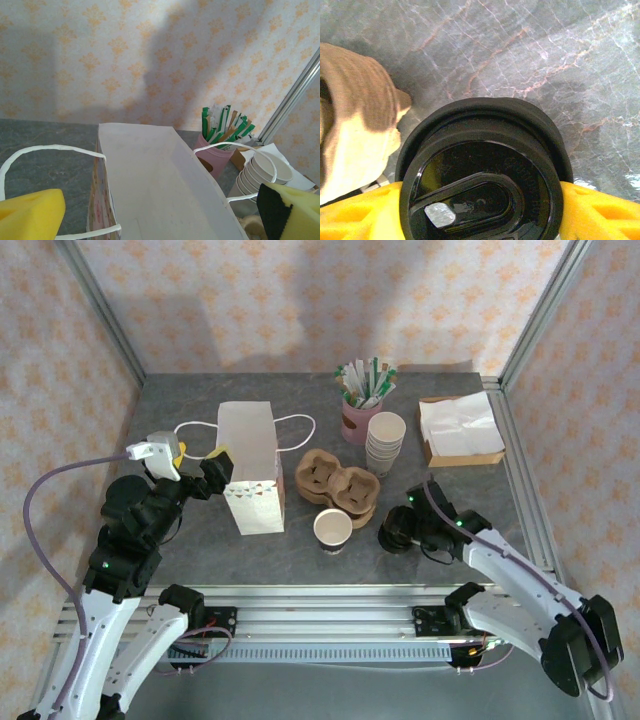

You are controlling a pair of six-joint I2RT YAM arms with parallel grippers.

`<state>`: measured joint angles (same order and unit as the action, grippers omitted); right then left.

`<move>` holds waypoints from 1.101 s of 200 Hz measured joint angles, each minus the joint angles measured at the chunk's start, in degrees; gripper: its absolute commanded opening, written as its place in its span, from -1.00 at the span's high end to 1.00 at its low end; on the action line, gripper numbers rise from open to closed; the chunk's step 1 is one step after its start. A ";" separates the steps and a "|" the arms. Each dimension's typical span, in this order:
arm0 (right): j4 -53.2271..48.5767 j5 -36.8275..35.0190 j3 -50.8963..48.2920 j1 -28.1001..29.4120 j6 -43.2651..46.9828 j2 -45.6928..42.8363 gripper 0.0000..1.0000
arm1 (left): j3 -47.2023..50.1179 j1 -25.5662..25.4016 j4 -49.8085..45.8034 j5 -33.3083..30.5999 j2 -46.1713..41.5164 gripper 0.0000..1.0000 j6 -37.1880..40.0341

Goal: Pack the takeout coffee

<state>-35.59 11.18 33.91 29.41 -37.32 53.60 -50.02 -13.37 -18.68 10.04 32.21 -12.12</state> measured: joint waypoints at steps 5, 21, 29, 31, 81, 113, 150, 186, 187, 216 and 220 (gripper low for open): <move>-0.31 -0.02 0.35 0.00 0.07 -0.31 -0.40 | 0.00 0.00 0.00 0.00 0.07 -1.00 0.00; -2.29 -0.33 2.27 0.00 1.14 -0.96 -0.37 | 0.00 0.00 0.00 0.00 0.17 -1.00 0.00; -3.82 -0.70 3.72 0.00 1.95 -1.09 -0.37 | 0.00 0.00 0.00 0.00 0.20 -1.00 0.00; -4.26 -0.83 4.17 0.00 2.08 -1.09 -0.37 | 0.00 0.00 -0.02 -0.02 0.22 -1.00 0.00; -15.56 -1.92 20.65 2.71 10.45 -0.63 -0.35 | 0.00 0.00 -0.02 0.00 0.20 -1.00 0.00; -22.23 -5.55 32.92 14.64 14.14 6.91 -0.35 | 0.00 0.00 0.00 0.00 0.20 -1.00 0.00; -25.29 -7.06 40.33 25.83 16.13 18.43 -0.35 | 0.00 0.00 -0.02 -0.02 0.20 -1.00 0.00; -26.56 -7.61 42.82 29.20 17.44 26.08 -0.35 | 0.00 0.00 -0.02 0.00 0.20 -1.00 0.00; -26.56 -7.61 42.82 29.22 17.51 26.18 -0.35 | 0.00 0.00 0.00 0.00 0.20 -1.00 0.00; -26.47 -7.54 42.82 29.33 18.12 29.42 -0.35 | 0.00 0.00 -0.02 0.00 0.20 -1.00 0.00; -26.47 -7.54 42.82 29.33 18.16 29.68 -0.35 | 0.00 0.00 0.00 0.00 0.20 -1.00 0.00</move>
<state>-62.06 3.64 76.73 58.74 -19.16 83.29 -50.02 -13.37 -18.68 10.04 32.40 -12.12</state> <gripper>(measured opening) 0.681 0.998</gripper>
